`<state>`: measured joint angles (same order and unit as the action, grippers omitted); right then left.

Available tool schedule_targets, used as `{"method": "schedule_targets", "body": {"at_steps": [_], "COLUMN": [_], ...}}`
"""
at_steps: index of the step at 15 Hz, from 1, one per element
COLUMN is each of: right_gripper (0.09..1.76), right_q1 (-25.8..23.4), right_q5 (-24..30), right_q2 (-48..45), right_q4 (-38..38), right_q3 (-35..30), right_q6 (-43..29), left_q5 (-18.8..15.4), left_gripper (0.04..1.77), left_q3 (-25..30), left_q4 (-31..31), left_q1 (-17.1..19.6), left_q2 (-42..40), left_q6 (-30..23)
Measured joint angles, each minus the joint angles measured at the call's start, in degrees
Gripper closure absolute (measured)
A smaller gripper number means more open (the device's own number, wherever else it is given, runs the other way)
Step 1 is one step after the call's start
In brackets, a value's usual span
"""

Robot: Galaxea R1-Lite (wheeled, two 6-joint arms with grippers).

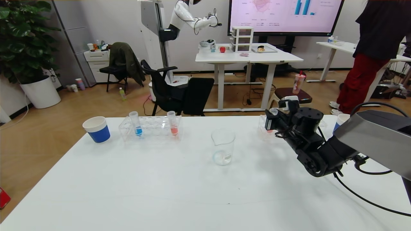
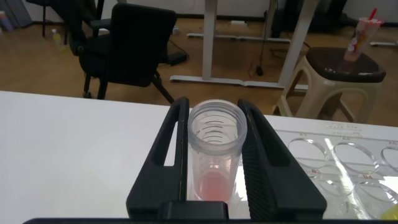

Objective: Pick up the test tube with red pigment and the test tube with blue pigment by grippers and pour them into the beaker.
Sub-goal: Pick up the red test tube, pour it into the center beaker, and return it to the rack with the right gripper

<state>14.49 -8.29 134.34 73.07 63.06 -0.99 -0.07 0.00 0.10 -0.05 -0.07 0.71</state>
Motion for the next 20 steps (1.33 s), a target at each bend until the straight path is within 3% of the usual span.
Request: {"method": "schedule_targets", "body": {"at_steps": [7, 10, 15, 17, 20], "right_gripper": [1.33, 1.33, 1.33, 1.33, 1.33], "right_q1": [1.5, 3.4, 7.0, 8.1, 8.6], "right_q5": [-0.4, 2.1, 20.0, 27.5, 36.8], "right_q2": [-9.0, -12.2, -14.3, -14.0, -12.4], "right_q4": [-7.6, -9.9, -4.3, -2.0, 2.6], "right_q3": [1.3, 0.8, -2.3, -4.0, -4.9], "right_q6": [2.7, 4.6, 17.2, 25.6, 31.0], "left_q5": [0.0, 0.0, 0.0, 0.0, 0.0], "left_gripper": [0.06, 0.06, 0.06, 0.06, 0.06], "left_q3": [0.0, 0.0, 0.0, 0.0, 0.0], "left_q4": [0.0, 0.0, 0.0, 0.0, 0.0], "left_q1": [0.0, 0.0, 0.0, 0.0, 0.0], "left_q2": [0.0, 0.0, 0.0, 0.0, 0.0], "left_q6": [0.0, 0.0, 0.0, 0.0, 0.0]}}
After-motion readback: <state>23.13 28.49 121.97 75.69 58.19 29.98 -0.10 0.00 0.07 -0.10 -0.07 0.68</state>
